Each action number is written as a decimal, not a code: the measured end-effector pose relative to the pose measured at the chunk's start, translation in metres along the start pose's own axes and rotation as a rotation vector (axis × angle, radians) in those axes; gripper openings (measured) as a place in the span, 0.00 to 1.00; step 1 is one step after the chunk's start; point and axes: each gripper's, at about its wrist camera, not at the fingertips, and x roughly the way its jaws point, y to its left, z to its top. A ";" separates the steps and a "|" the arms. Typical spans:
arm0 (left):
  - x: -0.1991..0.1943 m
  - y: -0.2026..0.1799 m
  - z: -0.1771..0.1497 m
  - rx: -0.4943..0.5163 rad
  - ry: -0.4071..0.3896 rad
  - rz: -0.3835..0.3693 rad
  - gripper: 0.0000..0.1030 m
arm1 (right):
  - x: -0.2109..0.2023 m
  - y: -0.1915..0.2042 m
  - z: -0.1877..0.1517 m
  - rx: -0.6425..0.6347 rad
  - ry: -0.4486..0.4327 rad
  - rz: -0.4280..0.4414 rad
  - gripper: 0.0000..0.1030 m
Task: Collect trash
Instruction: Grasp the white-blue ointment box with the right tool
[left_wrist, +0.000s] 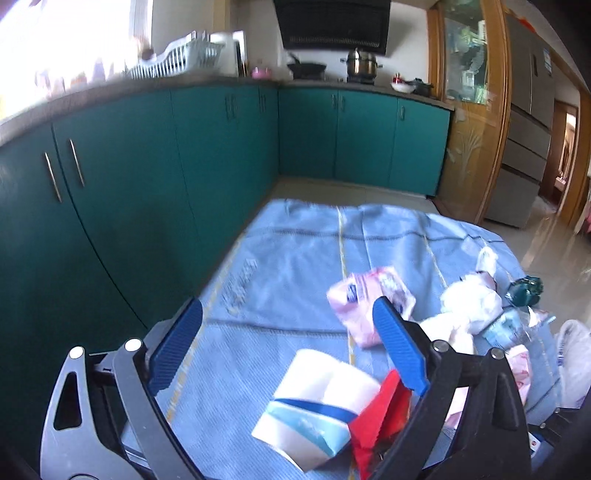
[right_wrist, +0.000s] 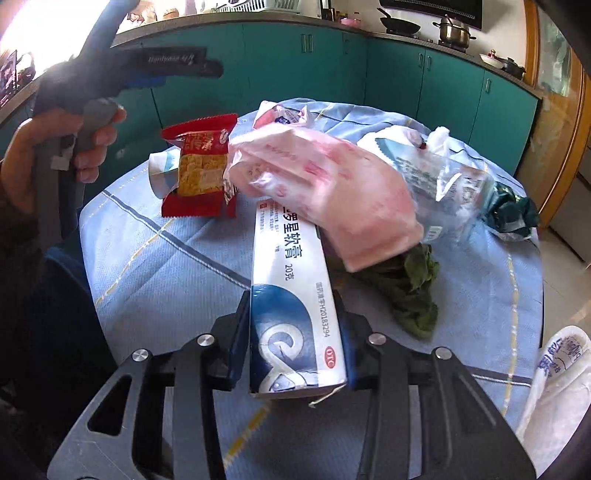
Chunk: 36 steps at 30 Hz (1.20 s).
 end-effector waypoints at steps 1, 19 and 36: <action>0.003 0.000 -0.002 -0.007 0.018 -0.015 0.90 | 0.000 0.000 -0.002 -0.002 0.002 -0.008 0.42; 0.008 -0.039 -0.017 0.113 0.005 0.014 0.90 | 0.017 0.028 -0.004 -0.049 -0.007 -0.040 0.61; 0.005 -0.040 -0.019 0.120 0.001 0.019 0.91 | 0.016 0.025 -0.003 -0.015 -0.018 -0.005 0.41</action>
